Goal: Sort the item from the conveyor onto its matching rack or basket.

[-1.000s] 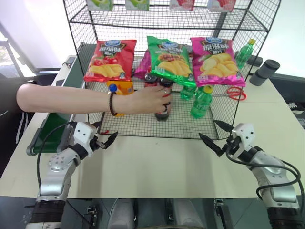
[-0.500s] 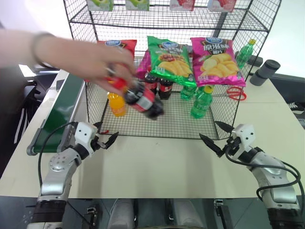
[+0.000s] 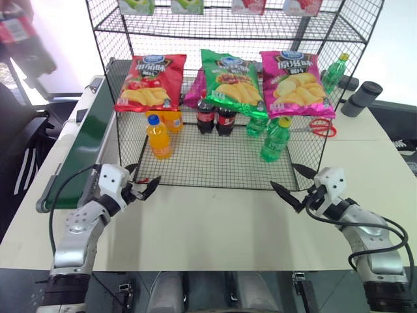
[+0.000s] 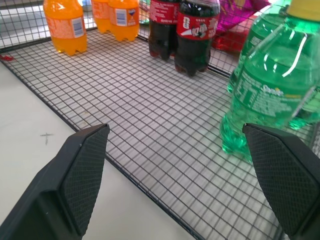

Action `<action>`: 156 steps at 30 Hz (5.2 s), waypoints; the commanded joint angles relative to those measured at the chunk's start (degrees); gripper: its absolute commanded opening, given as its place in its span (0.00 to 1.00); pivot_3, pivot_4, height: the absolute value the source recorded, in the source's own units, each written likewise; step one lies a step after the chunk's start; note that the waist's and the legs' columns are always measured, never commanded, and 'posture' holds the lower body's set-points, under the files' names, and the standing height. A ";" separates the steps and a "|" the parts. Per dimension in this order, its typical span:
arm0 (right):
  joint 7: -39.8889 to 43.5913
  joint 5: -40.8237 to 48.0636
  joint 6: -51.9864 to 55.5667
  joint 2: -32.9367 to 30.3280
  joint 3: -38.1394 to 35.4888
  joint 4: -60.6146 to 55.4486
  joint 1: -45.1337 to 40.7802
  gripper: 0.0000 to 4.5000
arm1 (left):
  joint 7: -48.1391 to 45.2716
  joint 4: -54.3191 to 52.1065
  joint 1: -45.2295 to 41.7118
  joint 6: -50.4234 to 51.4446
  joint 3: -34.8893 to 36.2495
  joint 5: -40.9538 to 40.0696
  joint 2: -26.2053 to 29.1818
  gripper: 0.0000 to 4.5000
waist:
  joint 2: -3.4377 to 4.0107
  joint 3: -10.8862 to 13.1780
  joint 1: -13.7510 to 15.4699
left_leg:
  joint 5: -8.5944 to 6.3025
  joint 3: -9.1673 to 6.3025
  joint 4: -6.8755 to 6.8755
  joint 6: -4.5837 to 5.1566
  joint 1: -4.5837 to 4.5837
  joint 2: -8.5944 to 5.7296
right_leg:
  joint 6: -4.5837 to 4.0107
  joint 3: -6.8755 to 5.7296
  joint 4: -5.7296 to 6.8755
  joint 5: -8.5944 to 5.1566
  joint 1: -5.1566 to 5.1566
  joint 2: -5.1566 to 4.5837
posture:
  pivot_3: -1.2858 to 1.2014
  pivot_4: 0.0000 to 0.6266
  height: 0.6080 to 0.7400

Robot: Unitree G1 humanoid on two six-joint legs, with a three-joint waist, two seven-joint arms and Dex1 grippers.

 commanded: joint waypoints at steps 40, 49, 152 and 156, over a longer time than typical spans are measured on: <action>-8.06 -3.54 7.05 8.69 13.60 -12.61 -6.13 0.99 | 16.44 11.63 -5.28 -6.59 18.31 -3.24 -1.66 1.00 | -0.15 -0.08 0.03 | 0.00 -0.03 0.01 0.00 -0.07 -0.05 | 0.01 -0.09 -0.07 0.00 -0.02 -0.12 | 0.52 0.24 1.00; -4.19 -0.91 8.28 8.24 14.09 -11.73 -6.26 0.99 | 18.77 12.75 -5.90 -8.01 18.35 -1.58 -1.50 1.00 | -0.16 -0.09 0.06 | 0.00 -0.03 0.01 0.00 -0.07 -0.05 | 0.01 -0.10 -0.08 0.00 -0.01 -0.13 | 0.52 0.24 1.00; -3.01 14.34 24.24 8.89 17.84 -22.73 -12.08 0.84 | -18.33 -9.31 -14.63 5.23 -21.43 -5.51 -1.48 0.63 | -0.19 0.05 0.18 | -0.01 -0.06 -0.02 0.01 -0.28 -0.04 | -0.01 -0.10 -0.28 0.00 -0.13 0.10 | 0.52 0.24 1.00; -2.92 14.11 24.08 8.87 18.02 -22.78 -11.99 0.66 | -18.54 -9.87 -14.32 6.20 -21.85 -5.22 -1.74 0.63 | -0.19 0.05 0.06 | -0.01 -0.06 -0.01 0.01 -0.27 -0.04 | 0.00 -0.09 -0.27 0.00 -0.13 0.13 | 0.52 0.24 1.00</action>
